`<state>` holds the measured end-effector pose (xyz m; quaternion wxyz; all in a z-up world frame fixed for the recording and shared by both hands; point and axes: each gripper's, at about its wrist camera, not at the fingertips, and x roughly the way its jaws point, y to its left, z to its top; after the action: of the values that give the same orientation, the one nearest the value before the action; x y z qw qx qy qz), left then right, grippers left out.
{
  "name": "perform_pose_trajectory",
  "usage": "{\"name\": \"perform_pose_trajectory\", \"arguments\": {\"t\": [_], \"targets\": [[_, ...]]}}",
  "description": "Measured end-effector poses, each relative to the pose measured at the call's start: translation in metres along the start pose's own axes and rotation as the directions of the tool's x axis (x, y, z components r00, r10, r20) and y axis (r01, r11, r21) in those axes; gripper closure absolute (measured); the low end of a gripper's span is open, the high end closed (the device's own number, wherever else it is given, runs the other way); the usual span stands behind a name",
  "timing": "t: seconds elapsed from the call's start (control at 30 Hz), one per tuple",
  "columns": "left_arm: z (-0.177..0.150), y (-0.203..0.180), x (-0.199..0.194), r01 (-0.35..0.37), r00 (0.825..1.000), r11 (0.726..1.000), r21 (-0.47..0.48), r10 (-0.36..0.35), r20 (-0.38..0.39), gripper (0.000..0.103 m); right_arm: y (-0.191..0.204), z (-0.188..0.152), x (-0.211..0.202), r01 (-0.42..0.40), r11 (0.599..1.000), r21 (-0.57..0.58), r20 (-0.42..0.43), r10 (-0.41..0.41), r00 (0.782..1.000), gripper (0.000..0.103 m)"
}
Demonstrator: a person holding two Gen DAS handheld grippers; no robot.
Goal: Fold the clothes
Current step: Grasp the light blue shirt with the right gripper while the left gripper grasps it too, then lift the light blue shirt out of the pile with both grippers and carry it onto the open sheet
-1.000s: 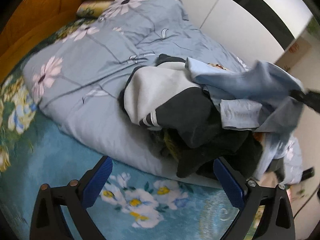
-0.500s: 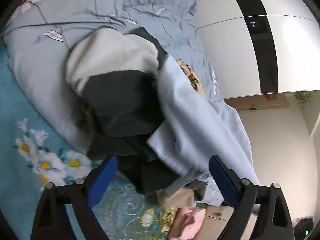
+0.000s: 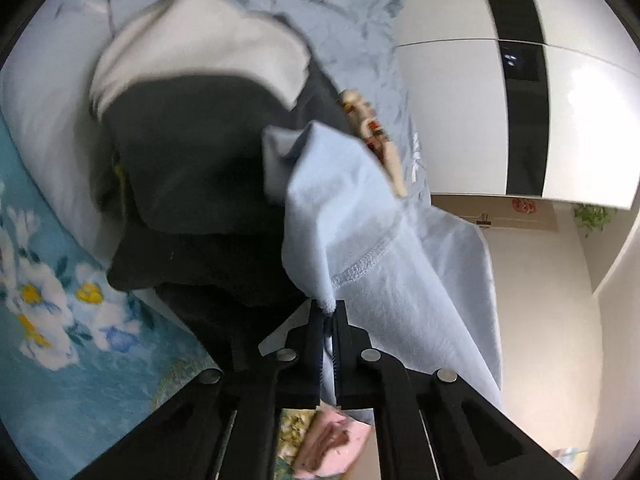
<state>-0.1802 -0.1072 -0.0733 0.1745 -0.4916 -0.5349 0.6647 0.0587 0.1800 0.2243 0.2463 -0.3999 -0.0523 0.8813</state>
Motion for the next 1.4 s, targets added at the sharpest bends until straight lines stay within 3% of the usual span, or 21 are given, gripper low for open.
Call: {"name": "perform_pose_trajectory", "arguments": {"t": [0.23, 0.47, 0.67, 0.87, 1.0, 1.1, 1.17, 1.23, 1.37, 1.4], "targets": [[-0.006, -0.056, -0.078, 0.039, 0.990, 0.987, 0.154, -0.059, 0.130, 0.100, -0.016, 0.013, -0.023, -0.005, 1.000, 0.021, 0.061, 0.004, 0.998, 0.098], [-0.020, -0.131, -0.185, 0.042, 0.956, 0.938, 0.344, -0.138, 0.261, 0.100, -0.029, 0.042, -0.072, -0.014, 0.999, -0.042, 0.186, 0.022, 0.982, 0.098], [-0.072, -0.157, -0.246, -0.010, 0.931, 0.912, 0.411, -0.141, 0.336, 0.100, -0.046, 0.050, -0.119, -0.073, 0.995, -0.067, 0.248, 0.088, 0.965, 0.098], [-0.168, -0.139, -0.302, -0.080, 0.911, 0.893, 0.442, -0.114, 0.395, 0.100, -0.065, 0.000, -0.184, -0.135, 0.982, -0.130, 0.289, 0.168, 0.943, 0.098], [-0.250, -0.103, -0.350, -0.142, 0.898, 0.882, 0.450, -0.076, 0.433, 0.100, -0.080, -0.062, -0.221, -0.213, 0.957, -0.198, 0.233, 0.257, 0.938, 0.098], [-0.294, -0.082, -0.385, -0.172, 0.882, 0.884, 0.434, -0.058, 0.468, 0.100, -0.087, -0.114, -0.251, -0.278, 0.925, -0.261, 0.176, 0.328, 0.928, 0.098], [-0.322, -0.078, -0.416, -0.199, 0.865, 0.877, 0.437, -0.053, 0.500, 0.100, -0.091, -0.139, -0.275, -0.351, 0.895, -0.277, 0.138, 0.398, 0.907, 0.098], [-0.336, -0.085, -0.441, -0.230, 0.841, 0.864, 0.448, -0.056, 0.538, 0.100, -0.094, -0.164, -0.299, -0.422, 0.859, -0.290, 0.100, 0.466, 0.879, 0.098], [-0.336, -0.106, -0.454, -0.274, 0.810, 0.843, 0.462, -0.057, 0.584, 0.100, -0.093, -0.176, -0.325, -0.504, 0.805, -0.313, 0.067, 0.548, 0.834, 0.098], [-0.332, -0.106, -0.448, -0.296, 0.809, 0.838, 0.458, -0.035, 0.587, 0.100, -0.093, -0.178, -0.329, -0.521, 0.792, -0.319, 0.059, 0.565, 0.823, 0.098]]}}
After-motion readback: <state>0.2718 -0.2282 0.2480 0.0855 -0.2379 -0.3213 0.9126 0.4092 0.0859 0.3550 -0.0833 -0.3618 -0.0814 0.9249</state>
